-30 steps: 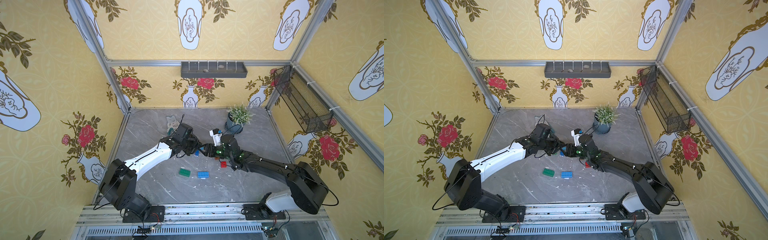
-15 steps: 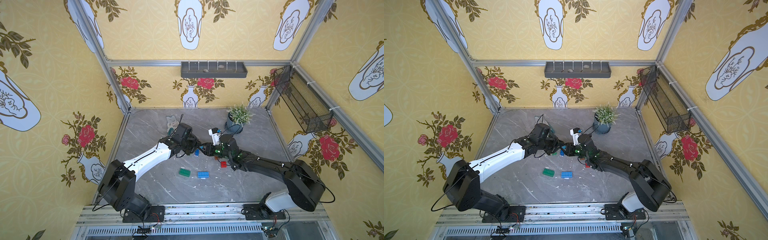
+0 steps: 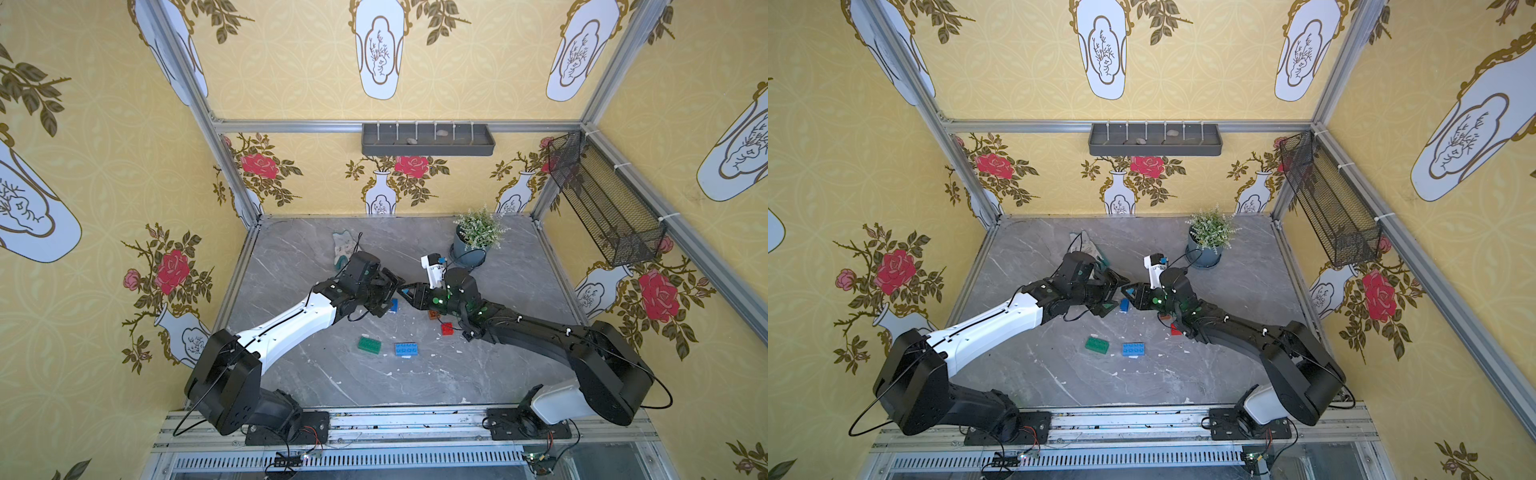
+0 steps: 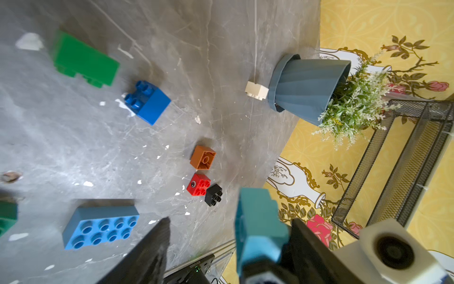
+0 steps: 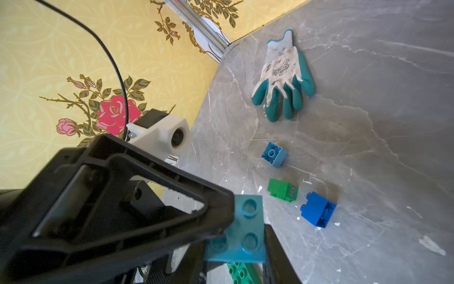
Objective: Assemble the number 1 with lego
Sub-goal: Assemble the lego brick with the lego brick.
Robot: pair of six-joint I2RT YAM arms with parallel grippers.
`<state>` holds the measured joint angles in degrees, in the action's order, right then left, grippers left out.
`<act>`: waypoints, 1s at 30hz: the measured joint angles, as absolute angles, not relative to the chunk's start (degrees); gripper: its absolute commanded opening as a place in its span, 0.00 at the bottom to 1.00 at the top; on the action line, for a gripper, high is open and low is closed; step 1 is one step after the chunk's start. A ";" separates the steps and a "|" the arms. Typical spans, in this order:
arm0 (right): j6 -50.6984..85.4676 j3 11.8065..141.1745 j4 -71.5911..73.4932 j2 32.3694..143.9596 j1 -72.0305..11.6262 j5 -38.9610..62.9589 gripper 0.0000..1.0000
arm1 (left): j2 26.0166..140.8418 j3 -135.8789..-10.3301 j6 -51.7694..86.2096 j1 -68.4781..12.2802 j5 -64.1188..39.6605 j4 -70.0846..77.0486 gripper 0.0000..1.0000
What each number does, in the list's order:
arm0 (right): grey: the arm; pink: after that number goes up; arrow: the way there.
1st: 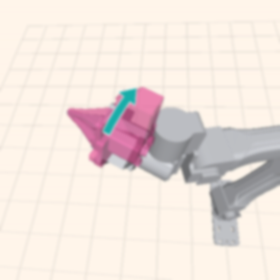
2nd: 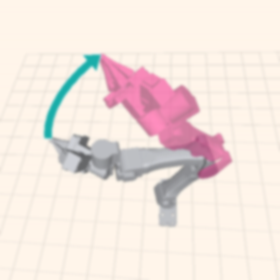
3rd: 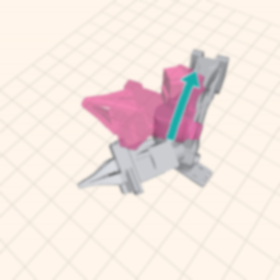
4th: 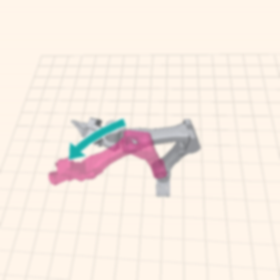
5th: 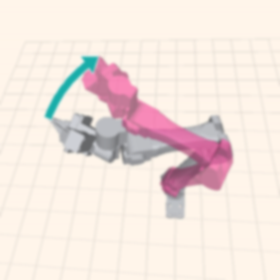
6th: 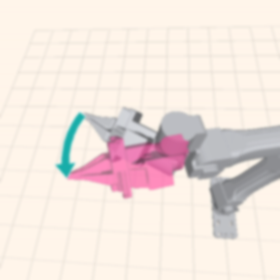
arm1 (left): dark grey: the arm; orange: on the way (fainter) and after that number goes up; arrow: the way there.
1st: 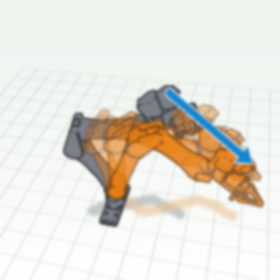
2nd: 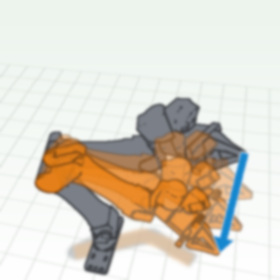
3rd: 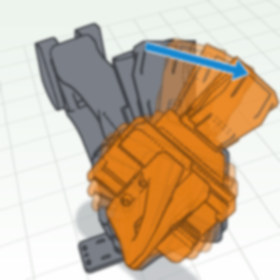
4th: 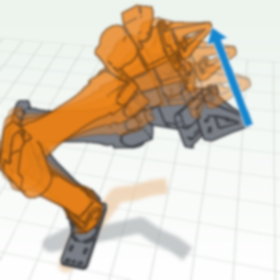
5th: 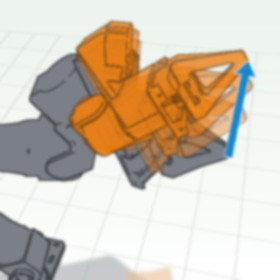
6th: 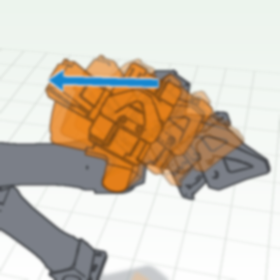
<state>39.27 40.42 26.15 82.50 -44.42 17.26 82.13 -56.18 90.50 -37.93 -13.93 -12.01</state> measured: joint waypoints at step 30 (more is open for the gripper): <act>-30.22 36.84 3.38 85.19 -49.45 32.34 0.20 | 65.19 -46.46 77.38 -30.26 -2.70 -23.92 0.87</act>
